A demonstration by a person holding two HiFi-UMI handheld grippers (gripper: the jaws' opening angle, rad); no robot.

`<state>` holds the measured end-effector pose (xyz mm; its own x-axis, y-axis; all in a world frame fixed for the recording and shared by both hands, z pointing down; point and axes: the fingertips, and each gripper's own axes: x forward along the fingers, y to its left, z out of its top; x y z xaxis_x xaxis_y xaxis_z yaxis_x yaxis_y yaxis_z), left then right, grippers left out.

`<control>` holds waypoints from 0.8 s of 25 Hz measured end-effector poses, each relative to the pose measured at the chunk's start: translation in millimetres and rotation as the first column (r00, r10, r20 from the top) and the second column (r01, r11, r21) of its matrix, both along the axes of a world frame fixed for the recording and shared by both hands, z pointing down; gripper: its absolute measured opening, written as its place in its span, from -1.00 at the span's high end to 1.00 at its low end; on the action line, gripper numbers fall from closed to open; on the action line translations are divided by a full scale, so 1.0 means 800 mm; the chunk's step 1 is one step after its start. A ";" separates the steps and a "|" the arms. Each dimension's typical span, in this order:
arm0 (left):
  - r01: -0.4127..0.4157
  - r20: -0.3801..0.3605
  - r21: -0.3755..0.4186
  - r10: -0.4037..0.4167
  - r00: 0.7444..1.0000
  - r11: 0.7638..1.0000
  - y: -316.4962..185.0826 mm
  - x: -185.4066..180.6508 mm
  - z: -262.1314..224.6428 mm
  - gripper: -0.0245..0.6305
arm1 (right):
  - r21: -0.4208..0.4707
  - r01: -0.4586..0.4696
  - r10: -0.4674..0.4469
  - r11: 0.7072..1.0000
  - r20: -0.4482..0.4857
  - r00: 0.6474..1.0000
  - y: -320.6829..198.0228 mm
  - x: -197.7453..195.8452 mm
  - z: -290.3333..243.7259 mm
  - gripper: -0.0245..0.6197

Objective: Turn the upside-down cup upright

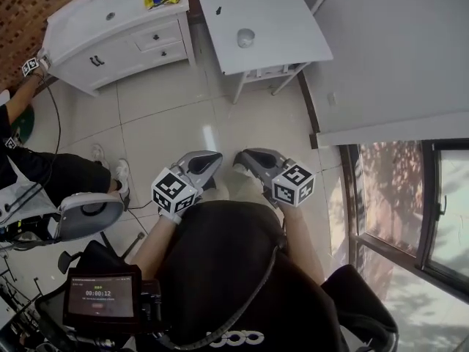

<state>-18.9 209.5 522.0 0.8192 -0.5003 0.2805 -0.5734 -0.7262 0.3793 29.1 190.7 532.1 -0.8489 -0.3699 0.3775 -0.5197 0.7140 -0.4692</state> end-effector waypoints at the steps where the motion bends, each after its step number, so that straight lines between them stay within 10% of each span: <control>1: -0.003 -0.004 -0.004 0.003 1.000 1.000 0.008 -0.004 0.001 0.88 | -0.003 -0.004 0.004 1.000 -0.006 1.000 0.010 -0.003 0.001 0.95; 20: -0.015 -0.025 -0.010 0.014 1.000 1.000 0.068 -0.017 0.005 0.88 | -0.011 -0.039 0.039 0.999 -0.030 0.999 0.077 -0.007 0.002 0.95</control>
